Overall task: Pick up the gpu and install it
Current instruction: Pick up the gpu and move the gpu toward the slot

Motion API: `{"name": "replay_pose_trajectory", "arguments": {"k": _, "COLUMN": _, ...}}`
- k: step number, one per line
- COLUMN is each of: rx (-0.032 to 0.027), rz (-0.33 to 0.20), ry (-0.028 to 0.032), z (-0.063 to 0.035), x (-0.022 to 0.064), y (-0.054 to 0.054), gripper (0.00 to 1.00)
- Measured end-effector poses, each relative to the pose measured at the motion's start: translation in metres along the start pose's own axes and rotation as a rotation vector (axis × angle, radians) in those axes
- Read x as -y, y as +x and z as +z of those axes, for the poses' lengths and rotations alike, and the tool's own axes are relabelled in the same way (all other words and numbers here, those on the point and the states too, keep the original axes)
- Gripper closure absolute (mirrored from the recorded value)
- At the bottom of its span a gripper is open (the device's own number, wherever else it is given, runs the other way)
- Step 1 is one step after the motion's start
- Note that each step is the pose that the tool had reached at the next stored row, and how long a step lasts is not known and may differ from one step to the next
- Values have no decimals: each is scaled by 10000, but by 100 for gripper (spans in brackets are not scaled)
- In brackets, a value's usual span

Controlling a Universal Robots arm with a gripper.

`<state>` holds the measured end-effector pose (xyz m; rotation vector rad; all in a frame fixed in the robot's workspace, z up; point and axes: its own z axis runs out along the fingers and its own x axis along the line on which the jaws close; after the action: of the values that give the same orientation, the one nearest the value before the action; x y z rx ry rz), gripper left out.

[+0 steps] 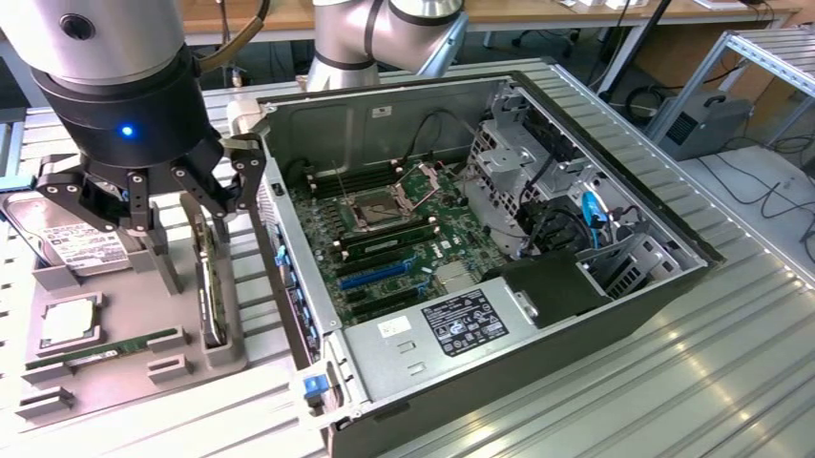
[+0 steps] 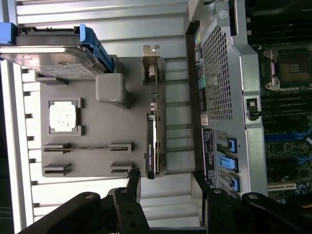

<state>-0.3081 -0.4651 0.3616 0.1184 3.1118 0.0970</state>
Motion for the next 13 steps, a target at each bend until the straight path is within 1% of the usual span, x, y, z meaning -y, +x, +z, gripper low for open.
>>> {"name": "replay_pose_trajectory", "arguments": {"k": 13, "rx": 0, "rz": 0, "ry": 0, "z": 28, "x": 2, "y": 1, "gripper": 46}}
